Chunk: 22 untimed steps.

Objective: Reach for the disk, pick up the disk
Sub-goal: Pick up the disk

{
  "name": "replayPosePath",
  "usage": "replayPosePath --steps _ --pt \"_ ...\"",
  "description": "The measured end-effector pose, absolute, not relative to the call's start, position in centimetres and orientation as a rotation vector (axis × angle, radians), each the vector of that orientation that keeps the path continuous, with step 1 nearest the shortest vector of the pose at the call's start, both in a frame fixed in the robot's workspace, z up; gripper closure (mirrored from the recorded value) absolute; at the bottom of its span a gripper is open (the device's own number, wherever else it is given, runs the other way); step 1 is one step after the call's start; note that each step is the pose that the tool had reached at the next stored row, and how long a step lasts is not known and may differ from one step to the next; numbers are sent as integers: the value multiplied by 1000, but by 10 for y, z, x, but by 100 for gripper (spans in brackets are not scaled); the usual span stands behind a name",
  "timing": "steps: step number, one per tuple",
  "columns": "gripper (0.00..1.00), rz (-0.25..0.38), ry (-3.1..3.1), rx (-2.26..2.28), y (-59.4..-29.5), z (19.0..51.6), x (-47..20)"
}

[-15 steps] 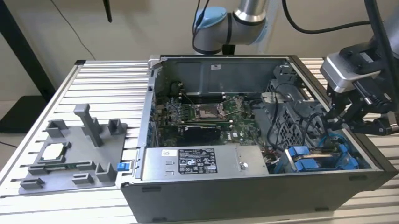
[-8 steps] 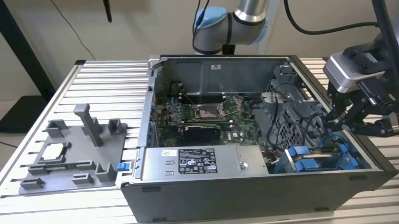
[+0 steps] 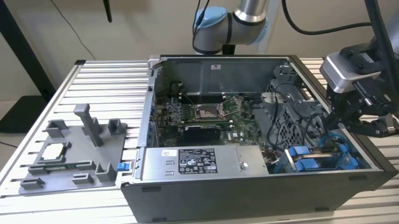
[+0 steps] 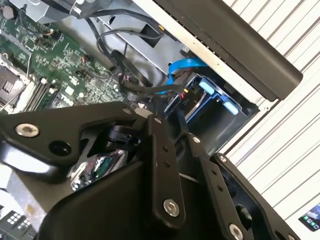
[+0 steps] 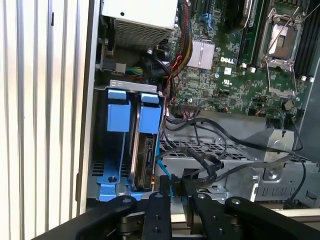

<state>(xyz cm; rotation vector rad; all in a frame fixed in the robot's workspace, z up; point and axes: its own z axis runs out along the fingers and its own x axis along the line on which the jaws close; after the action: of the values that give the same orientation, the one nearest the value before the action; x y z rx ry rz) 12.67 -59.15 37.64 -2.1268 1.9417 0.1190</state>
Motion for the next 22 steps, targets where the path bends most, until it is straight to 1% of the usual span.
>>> replayPosePath --steps 18,19,22 --pt "100 122 1953 -2118 -592 376 124" --pt "0 122 1953 -2118 -592 376 124" --pt "0 122 1953 -2118 -592 376 124"
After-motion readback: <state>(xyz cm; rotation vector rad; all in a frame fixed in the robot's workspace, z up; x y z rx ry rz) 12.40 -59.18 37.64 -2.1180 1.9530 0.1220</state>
